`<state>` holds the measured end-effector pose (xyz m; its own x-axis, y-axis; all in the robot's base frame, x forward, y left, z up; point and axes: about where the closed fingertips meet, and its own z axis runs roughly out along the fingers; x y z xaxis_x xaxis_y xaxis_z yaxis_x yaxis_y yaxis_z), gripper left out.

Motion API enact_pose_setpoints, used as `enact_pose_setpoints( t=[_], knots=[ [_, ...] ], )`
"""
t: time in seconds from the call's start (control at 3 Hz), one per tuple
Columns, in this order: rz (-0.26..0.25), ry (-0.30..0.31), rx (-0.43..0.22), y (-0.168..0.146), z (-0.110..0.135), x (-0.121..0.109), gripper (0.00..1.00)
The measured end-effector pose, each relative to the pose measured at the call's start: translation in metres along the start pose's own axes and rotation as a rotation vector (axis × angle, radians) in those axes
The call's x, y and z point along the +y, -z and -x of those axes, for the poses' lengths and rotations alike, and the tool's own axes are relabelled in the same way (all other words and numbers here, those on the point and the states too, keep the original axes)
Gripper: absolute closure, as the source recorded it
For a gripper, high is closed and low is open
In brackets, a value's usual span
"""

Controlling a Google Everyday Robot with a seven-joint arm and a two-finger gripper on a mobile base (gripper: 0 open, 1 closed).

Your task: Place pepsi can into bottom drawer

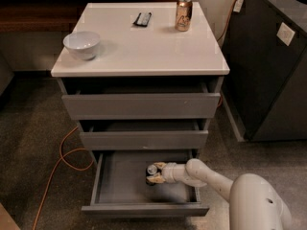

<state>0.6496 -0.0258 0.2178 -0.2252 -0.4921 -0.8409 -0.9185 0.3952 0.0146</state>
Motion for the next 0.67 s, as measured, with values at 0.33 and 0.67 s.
enact_pose_setpoints(
  t=[0.33, 0.67],
  knots=[
    [0.010, 0.008, 0.022, -0.0108, -0.0084, 0.0038, 0.86],
    [0.014, 0.013, 0.033, -0.0181, -0.0159, 0.0074, 0.62]
  ],
)
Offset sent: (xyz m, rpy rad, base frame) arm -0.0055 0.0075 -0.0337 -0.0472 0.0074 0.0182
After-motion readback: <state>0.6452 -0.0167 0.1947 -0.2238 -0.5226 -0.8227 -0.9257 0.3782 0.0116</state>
